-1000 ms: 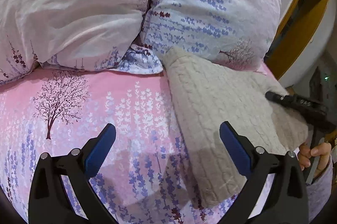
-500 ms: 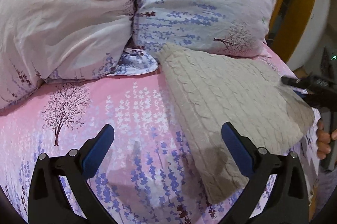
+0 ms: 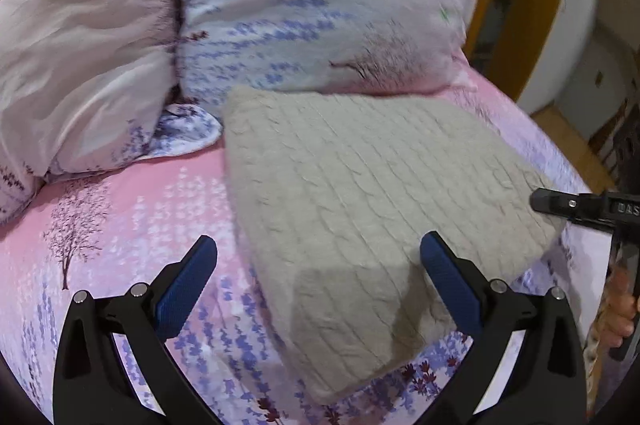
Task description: Fold small clothes
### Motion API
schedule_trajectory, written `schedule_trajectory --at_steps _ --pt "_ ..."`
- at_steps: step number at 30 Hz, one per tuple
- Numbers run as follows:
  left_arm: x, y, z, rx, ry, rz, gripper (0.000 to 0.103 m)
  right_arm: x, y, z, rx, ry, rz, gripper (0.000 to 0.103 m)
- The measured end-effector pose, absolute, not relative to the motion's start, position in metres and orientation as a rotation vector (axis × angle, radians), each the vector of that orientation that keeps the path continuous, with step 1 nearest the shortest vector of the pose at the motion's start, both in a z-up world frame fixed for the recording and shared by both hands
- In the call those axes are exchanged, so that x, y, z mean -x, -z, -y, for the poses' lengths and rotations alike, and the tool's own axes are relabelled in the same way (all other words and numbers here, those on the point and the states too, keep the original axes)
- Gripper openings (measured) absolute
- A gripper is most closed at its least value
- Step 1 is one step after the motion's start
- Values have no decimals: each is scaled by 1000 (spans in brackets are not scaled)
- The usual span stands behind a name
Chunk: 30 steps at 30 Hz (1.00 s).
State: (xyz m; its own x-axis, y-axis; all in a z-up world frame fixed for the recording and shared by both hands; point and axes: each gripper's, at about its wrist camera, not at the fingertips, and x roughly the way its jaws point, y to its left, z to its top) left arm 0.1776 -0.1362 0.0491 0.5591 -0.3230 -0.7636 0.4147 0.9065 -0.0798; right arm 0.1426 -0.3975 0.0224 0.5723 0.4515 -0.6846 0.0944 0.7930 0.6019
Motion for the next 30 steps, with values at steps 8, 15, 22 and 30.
schedule_trajectory --at_steps 8,15,22,30 --pt "-168 -41 150 -185 434 -889 102 -122 -25 412 -652 -161 -891 7" --pt "-169 -31 156 -214 395 -926 102 -116 6 416 -692 -122 -939 7" --pt "-166 -32 156 -220 373 -916 102 -117 8 415 -649 -73 -953 32" --pt "-163 -37 151 -232 350 -896 102 -120 -11 428 -694 -85 -909 59"
